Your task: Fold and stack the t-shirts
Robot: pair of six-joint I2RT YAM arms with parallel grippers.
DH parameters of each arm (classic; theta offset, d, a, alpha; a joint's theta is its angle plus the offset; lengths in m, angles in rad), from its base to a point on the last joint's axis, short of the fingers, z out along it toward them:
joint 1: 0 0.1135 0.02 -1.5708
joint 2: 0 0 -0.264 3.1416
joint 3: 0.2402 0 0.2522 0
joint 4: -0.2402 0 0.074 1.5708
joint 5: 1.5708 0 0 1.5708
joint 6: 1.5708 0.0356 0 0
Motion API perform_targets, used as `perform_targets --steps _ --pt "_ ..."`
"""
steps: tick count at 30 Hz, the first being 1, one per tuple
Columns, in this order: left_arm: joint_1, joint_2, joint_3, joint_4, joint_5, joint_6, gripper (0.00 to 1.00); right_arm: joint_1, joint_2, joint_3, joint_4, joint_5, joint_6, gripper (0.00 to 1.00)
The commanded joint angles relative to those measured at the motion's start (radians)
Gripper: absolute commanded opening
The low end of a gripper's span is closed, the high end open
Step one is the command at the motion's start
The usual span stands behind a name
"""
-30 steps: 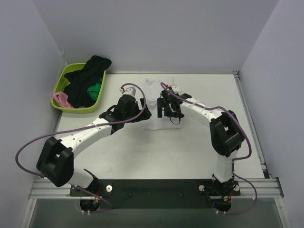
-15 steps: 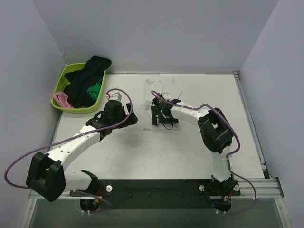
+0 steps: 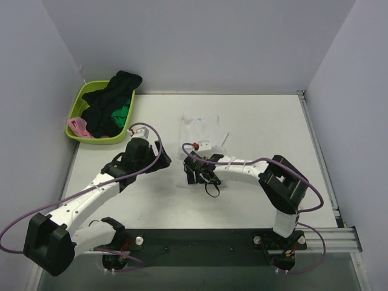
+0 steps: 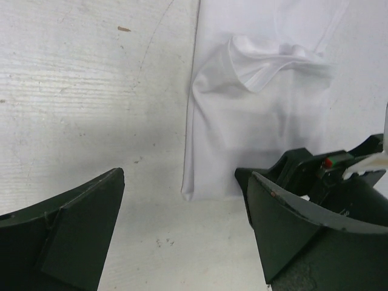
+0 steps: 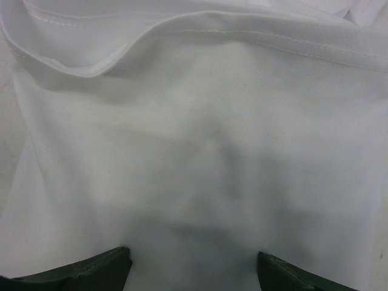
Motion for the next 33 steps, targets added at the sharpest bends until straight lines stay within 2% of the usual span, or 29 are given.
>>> perform_targets --steps 1,8,12,18,25,33 --pt "-0.001 -0.070 -0.020 -0.036 -0.009 -0.027 0.92 0.152 0.015 -0.130 -0.208 0.030 0.130 0.86" --pt "-0.101 -0.165 -0.091 -0.073 -0.041 -0.108 0.91 0.303 -0.003 -0.147 -0.257 0.088 0.290 0.86" --pt "-0.159 -0.208 -0.127 -0.038 -0.036 -0.153 0.91 0.321 -0.070 -0.106 -0.336 0.212 0.330 0.87" --pt "-0.179 -0.198 -0.120 0.025 0.031 -0.184 0.91 0.323 -0.232 -0.017 -0.496 0.374 0.330 0.92" --pt "-0.207 -0.086 -0.140 0.224 0.123 -0.225 0.90 0.329 -0.409 0.046 -0.547 0.360 0.281 0.95" --pt "-0.282 0.114 -0.105 0.419 0.161 -0.259 0.88 0.327 -0.520 0.034 -0.576 0.375 0.275 0.95"
